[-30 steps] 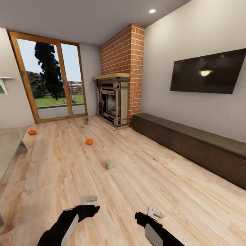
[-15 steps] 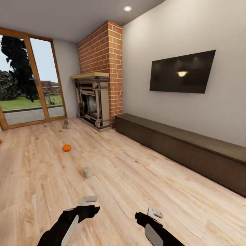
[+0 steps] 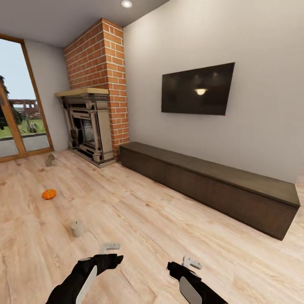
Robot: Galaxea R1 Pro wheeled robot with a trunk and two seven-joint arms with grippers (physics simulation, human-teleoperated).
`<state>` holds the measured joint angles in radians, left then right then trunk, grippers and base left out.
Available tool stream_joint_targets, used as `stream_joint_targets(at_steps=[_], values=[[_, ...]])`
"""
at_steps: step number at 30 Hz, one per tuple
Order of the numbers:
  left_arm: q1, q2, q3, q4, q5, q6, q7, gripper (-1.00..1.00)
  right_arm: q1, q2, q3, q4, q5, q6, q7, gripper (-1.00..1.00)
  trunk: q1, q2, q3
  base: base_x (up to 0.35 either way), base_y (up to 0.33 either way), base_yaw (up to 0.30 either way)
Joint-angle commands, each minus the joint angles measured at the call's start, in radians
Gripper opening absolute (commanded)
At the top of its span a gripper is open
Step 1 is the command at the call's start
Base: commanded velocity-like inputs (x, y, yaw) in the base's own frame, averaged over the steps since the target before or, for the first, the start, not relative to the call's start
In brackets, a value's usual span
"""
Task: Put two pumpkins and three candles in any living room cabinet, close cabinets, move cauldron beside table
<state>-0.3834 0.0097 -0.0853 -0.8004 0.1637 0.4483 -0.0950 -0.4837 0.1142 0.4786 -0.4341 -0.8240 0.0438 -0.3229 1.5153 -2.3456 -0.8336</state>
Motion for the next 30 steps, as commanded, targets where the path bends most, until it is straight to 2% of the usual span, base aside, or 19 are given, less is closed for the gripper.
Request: stream_joint_targets(at_steps=[1, 24, 30], values=[[0.0, 0.001, -0.002, -0.002, 0.01, 0.006, 0.003, 1.0, -0.001, -0.001, 0.008, -0.002, -0.004, 0.004, -0.008, 1.0, 0.0, 0.0, -0.001, 0.32, -0.02, -0.278], [0.0, 0.001, -0.002, -0.002, 0.01, 0.006, 0.003, 1.0, -0.001, 0.0, 0.008, 0.018, -0.004, 0.004, -0.008, 1.0, 0.0, 0.0, -0.001, 0.326, -0.001, -0.278], [0.0, 0.001, -0.002, -0.002, 0.01, 0.006, 0.003, 1.0, -0.001, -0.001, 0.008, 0.018, -0.004, 0.003, -0.008, 1.0, 0.0, 0.0, -0.001, 0.325, 0.087, -0.278]])
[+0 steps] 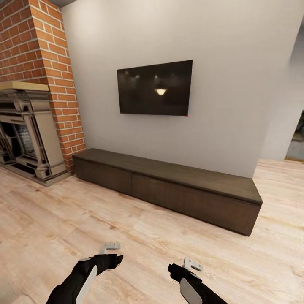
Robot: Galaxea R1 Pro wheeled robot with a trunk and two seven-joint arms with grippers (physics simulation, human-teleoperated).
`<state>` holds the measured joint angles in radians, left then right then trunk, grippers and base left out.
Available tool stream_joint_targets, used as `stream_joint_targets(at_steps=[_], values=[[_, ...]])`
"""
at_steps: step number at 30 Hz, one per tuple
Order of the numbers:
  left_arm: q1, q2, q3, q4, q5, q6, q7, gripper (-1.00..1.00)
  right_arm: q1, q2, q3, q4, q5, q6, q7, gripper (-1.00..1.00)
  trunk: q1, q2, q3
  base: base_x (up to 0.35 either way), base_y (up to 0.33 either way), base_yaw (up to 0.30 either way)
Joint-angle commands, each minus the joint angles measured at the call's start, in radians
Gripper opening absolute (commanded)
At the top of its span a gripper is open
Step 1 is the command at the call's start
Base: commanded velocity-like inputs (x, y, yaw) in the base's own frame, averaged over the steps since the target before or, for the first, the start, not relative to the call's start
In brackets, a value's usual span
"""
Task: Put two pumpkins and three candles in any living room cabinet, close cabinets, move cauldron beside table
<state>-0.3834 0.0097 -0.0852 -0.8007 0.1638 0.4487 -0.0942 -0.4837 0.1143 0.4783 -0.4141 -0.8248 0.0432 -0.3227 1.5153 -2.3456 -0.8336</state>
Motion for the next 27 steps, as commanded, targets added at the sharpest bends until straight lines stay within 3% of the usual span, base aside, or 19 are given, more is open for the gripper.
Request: stream_joint_targets(at_steps=[1, 14, 27], values=[[0.0, 0.001, -0.002, -0.002, 0.01, 0.005, 0.002, 1.0, -0.001, -0.001, 0.008, -0.002, -0.004, 0.004, -0.009, 1.0, 0.0, 0.0, -0.001, 0.314, 0.152, -0.278], [0.0, 0.002, -0.002, -0.002, 0.009, 0.005, 0.001, 1.0, -0.001, -0.001, 0.008, 0.0, -0.017, 0.003, -0.007, 1.0, 0.0, 0.0, -0.001, 0.277, 0.215, -0.278], [0.0, 0.003, -0.002, -0.002, 0.007, 0.005, 0.001, 1.0, -0.001, -0.001, 0.008, 0.0, -0.017, 0.003, -0.007, 1.0, 0.0, 0.0, -0.001, 0.142, 0.303, -0.278]])
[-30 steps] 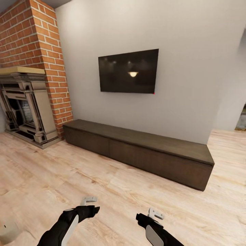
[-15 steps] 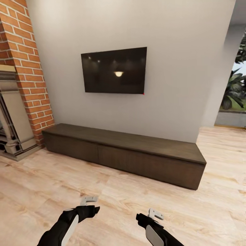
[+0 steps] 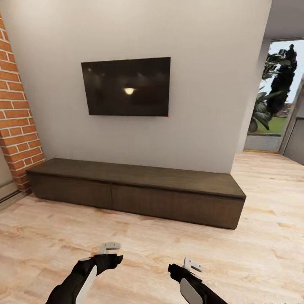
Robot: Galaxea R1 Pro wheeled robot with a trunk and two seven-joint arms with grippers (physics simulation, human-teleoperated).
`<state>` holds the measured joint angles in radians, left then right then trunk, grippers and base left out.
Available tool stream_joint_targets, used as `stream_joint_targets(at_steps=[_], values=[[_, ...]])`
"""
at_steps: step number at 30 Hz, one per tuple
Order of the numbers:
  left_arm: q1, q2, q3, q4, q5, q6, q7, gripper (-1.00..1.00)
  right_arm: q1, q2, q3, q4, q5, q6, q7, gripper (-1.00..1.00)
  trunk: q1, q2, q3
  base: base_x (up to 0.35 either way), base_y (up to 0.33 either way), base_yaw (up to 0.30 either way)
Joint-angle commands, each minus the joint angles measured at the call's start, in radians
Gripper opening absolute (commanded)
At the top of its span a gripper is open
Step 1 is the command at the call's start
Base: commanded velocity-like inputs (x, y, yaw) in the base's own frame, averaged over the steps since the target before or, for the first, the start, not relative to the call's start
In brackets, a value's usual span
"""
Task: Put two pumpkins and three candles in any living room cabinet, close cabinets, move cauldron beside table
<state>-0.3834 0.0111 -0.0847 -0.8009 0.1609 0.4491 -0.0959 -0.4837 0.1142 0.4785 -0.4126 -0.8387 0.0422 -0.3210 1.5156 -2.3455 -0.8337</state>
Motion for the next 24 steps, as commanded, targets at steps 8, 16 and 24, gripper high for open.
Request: stream_joint_targets(at_steps=[8, 16, 24], values=[[0.0, 0.001, -0.003, -0.001, 0.009, 0.005, 0.002, 1.0, -0.001, -0.001, 0.008, -0.002, -0.003, 0.004, -0.009, 1.0, 0.0, 0.0, -0.003, 0.213, 0.202, -0.278], [0.0, 0.0, -0.003, -0.001, 0.009, 0.005, 0.002, 1.0, -0.001, 0.0, 0.009, 0.019, 0.0, -0.023, -0.008, 1.0, 0.0, 0.0, -0.01, 0.298, 0.022, -0.255], [0.004, 0.015, -0.014, 0.005, 0.002, -0.027, 0.001, 1.0, 0.0, 0.001, 0.01, 0.046, 0.009, -0.04, -0.007, 1.0, 0.0, 0.0, -0.01, 0.039, 0.0, -0.018]])
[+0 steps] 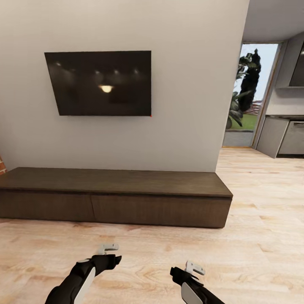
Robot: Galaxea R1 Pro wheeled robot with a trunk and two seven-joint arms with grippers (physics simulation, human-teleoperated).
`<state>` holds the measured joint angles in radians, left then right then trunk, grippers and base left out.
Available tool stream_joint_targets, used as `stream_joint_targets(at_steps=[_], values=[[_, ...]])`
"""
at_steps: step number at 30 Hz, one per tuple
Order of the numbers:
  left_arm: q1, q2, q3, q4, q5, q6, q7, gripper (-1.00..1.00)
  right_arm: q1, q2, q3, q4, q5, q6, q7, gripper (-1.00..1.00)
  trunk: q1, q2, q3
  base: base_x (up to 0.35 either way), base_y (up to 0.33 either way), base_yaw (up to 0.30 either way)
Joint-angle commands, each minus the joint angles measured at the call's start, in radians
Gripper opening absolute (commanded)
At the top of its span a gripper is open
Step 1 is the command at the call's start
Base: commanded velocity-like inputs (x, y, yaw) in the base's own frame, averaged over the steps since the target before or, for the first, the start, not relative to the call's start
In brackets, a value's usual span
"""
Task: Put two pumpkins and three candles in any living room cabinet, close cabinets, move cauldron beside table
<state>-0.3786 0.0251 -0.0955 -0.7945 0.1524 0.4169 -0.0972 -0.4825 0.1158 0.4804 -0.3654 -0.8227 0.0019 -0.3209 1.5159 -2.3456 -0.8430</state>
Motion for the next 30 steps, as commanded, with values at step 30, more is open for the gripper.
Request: stream_joint_targets(at_steps=[30], values=[[-0.003, 0.001, -0.021, -0.047, 0.014, 0.143, -0.009, 1.0, 0.025, -0.104, -0.069, 0.059, -0.204, -0.175, 0.496, 1.0, 0.0, 0.0, -0.001, -0.002, 0.0, 0.0]])
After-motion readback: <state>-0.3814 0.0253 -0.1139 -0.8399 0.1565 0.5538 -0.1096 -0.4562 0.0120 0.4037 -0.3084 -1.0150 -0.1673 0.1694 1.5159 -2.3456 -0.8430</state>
